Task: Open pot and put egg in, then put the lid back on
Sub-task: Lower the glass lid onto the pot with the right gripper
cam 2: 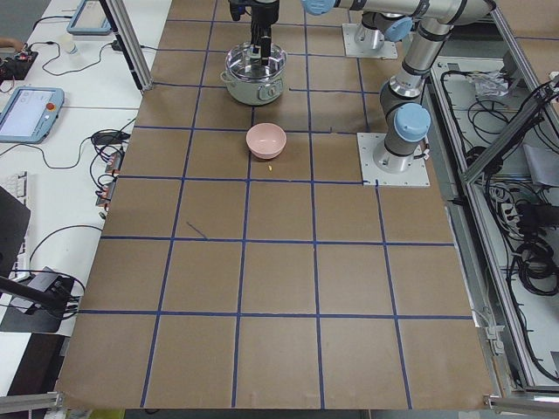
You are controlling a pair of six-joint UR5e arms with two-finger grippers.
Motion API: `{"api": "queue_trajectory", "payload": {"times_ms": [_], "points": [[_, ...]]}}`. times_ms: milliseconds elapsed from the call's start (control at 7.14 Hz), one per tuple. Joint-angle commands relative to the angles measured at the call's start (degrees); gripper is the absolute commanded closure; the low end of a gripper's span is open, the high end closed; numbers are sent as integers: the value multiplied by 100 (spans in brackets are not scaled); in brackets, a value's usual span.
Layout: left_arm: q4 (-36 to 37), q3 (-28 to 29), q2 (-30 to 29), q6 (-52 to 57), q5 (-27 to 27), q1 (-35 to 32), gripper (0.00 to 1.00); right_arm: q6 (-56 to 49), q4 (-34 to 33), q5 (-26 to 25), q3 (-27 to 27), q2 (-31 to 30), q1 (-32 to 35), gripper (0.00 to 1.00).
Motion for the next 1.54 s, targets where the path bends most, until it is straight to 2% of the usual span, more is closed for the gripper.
{"api": "queue_trajectory", "payload": {"times_ms": [0, 420, 560, 840, 1400], "points": [[0, -52, 18, -6, 0, -6, 0, -6, -10, 9, 0, 0, 0, 61], [0, -61, 18, -6, -9, -6, 0, -15, -1, 9, 0, 0, 0, 60], [0, -61, 18, -6, 0, -6, 0, -6, -1, 0, 0, 0, 0, 56], [0, -61, 18, -6, -9, -6, 0, 3, 7, -70, 0, 0, 0, 41], [0, -70, 18, -6, -9, -6, 0, 3, -10, -61, -17, 0, 0, 35]]}}
